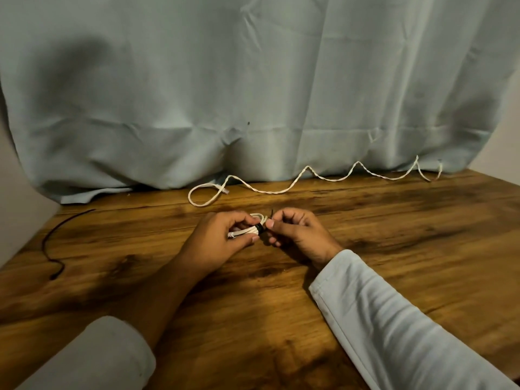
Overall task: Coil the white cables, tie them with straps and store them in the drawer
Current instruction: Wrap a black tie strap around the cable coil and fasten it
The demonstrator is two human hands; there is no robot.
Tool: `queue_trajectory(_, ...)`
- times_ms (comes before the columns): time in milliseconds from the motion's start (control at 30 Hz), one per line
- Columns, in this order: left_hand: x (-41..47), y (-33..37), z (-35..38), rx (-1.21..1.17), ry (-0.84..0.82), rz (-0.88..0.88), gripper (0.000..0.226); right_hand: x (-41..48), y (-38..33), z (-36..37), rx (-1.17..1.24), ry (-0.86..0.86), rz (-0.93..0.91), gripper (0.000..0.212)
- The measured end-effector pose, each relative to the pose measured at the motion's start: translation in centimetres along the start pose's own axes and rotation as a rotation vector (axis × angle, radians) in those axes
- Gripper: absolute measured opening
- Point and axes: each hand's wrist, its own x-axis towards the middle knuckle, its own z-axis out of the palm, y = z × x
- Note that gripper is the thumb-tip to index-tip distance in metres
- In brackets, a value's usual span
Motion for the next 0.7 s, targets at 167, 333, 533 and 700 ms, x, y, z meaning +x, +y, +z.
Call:
queue_trajectory(167,-0.1,0.0,0.2,0.020,-0.012,0.015,0.027,-0.1,-0.1,0.0,0.019,-0.043,0.043,0.019)
queue_trajectory(333,0.0,-0.2,0.4,0.037,-0.012,0.017,0.026,0.0,-0.2,-0.3,0.014,-0.073,0.062,0.020)
queue_trajectory(533,0.2,-0.6,0.6,0.116,-0.001,0.040,0.026,0.1,-0.3,-0.4,-0.005,-0.074,0.081,0.021)
queue_trajectory(700,0.4,-0.8,1.1,0.145,0.019,0.024,0.024,-1.0,-1.0,0.1,0.009,0.040,0.018,0.007)
